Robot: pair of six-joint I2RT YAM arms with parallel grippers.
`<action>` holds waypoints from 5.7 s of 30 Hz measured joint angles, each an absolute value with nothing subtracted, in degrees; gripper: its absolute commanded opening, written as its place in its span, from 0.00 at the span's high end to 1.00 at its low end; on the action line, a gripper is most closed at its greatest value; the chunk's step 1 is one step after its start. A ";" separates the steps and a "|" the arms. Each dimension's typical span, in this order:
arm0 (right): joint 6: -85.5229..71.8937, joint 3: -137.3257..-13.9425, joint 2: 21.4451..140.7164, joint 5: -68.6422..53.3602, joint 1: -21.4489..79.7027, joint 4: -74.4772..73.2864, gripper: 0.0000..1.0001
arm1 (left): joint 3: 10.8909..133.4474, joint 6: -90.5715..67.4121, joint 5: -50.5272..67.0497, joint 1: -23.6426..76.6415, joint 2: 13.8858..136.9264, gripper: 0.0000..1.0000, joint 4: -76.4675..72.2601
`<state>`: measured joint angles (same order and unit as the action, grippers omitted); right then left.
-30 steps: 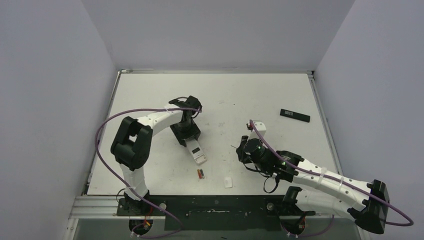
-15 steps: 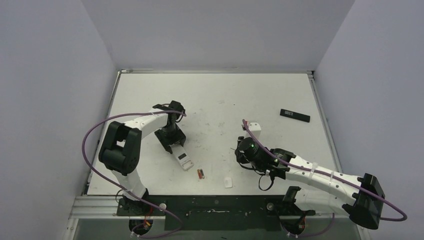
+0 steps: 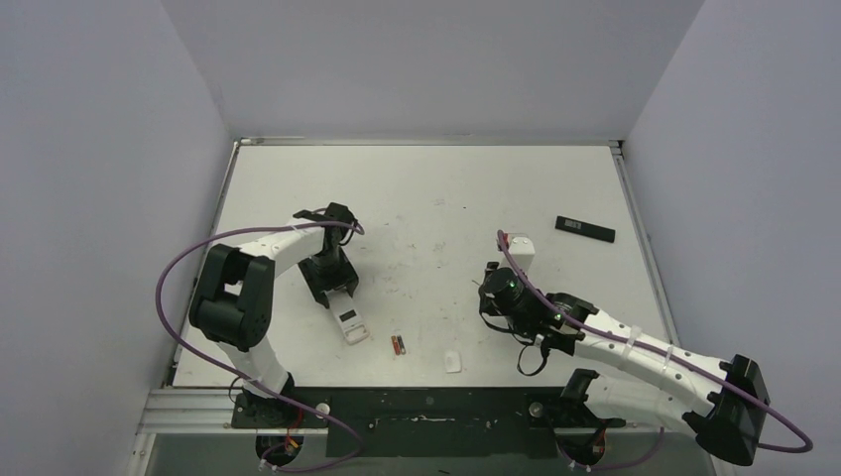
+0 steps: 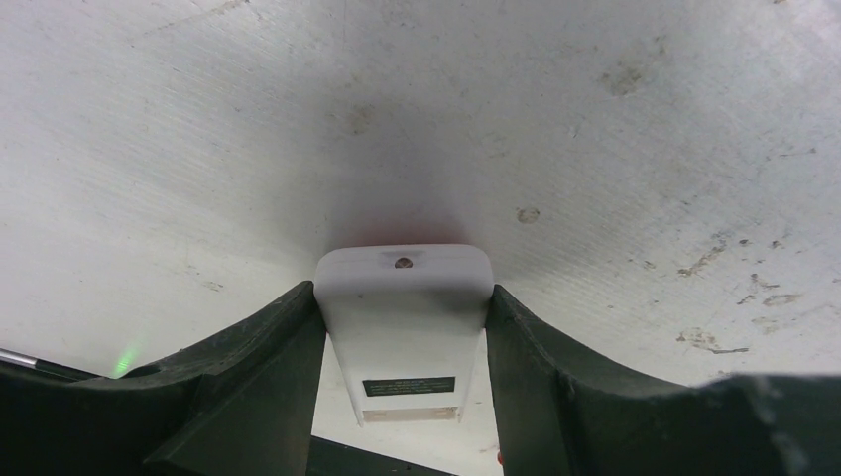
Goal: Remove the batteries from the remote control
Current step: Move the remote control to the center of the board, then place the screwdriver at the center of the board, then pick up the remote control from the corner of the board.
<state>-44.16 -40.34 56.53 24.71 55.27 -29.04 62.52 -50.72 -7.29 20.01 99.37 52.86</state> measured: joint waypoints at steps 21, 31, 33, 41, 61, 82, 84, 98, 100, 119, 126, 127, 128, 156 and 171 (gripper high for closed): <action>-42.70 -36.84 52.88 27.42 43.79 -28.84 0.95 | 61.25 -48.82 -8.86 19.79 91.81 0.05 52.97; -53.63 -25.56 44.36 34.04 43.09 -26.89 0.95 | 61.17 -48.47 -8.73 19.75 75.13 0.03 47.29; -55.61 -23.88 41.89 35.68 43.07 -26.39 0.95 | 60.93 -48.34 -8.58 19.75 73.38 0.03 46.04; -55.86 -20.58 41.25 41.15 42.59 -23.90 0.95 | 60.77 -48.23 -5.50 19.75 71.13 0.03 43.05; -58.19 -20.99 57.71 34.87 42.35 -24.29 0.95 | 60.77 -46.68 -1.23 17.78 69.82 0.03 42.15; -54.81 -34.68 72.23 30.46 44.75 -35.92 0.93 | 59.05 -46.68 3.16 15.64 70.94 0.03 41.01; -54.87 -34.52 72.64 29.50 44.53 -35.79 0.92 | 58.63 -46.70 3.53 15.49 70.94 0.03 40.75; -52.88 -33.54 70.94 26.33 41.67 -37.78 0.88 | 58.26 -46.26 6.33 15.03 70.94 0.03 39.22; -52.36 -33.69 71.66 26.04 41.23 -37.80 0.89 | 58.26 -46.30 6.72 14.83 70.94 0.03 38.89; -49.93 -38.48 80.51 27.03 40.84 -41.15 0.82 | 58.26 -46.30 8.43 13.72 70.94 0.03 37.41; -49.89 -38.50 80.51 27.03 40.95 -41.30 0.69 | 58.26 -46.28 9.10 13.54 70.94 0.03 36.99; -49.95 -38.52 80.51 27.05 40.99 -41.28 0.67 | 58.26 -46.28 9.17 13.50 70.94 0.03 36.99; -49.80 -38.57 80.51 27.24 41.15 -41.36 0.67 | 58.26 -46.28 9.28 13.41 70.94 0.03 36.95; -46.11 -44.12 65.60 29.80 39.64 -40.66 0.14 | 58.19 -45.76 10.63 12.58 70.91 0.03 36.60; -47.64 -53.74 68.47 23.90 6.94 -36.49 0.00 | 56.05 -44.51 10.96 12.56 67.26 0.03 36.60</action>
<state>-47.64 -53.74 68.47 23.90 6.94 -36.49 56.05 -44.51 10.96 12.56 67.26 36.60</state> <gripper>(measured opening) 0.985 0.972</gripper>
